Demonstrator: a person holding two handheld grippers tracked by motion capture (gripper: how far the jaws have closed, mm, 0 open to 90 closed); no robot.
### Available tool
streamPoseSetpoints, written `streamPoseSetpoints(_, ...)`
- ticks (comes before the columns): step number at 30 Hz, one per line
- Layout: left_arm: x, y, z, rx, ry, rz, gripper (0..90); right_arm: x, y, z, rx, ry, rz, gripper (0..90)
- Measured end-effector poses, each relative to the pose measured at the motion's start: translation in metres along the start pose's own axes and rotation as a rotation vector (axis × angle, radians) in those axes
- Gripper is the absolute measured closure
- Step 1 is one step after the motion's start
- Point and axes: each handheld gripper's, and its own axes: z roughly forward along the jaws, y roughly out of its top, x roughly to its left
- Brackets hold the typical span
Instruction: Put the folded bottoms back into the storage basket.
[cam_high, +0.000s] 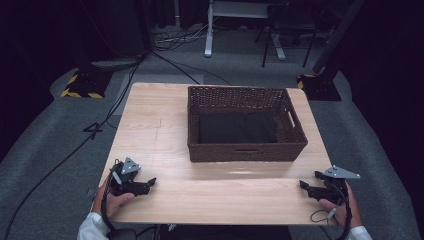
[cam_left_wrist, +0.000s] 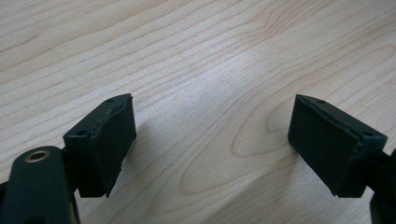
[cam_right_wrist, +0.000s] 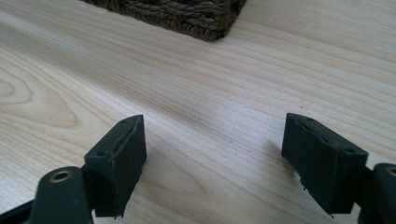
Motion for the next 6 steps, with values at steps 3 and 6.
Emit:
streamPoseSetpoints(3, 0.0001, 0.0001, -0.0001, 0.002, -0.001, 0.0, 15.8, 0.0, 0.0, 0.0, 0.0, 0.0, 0.0, 22.2)
streamPoseSetpoints(6, 0.0001, 0.0001, -0.0001, 0.002, -0.001, 0.0, 15.8, 0.0, -0.0001, -0.0001, 0.0, -0.001, -0.001, 22.2)
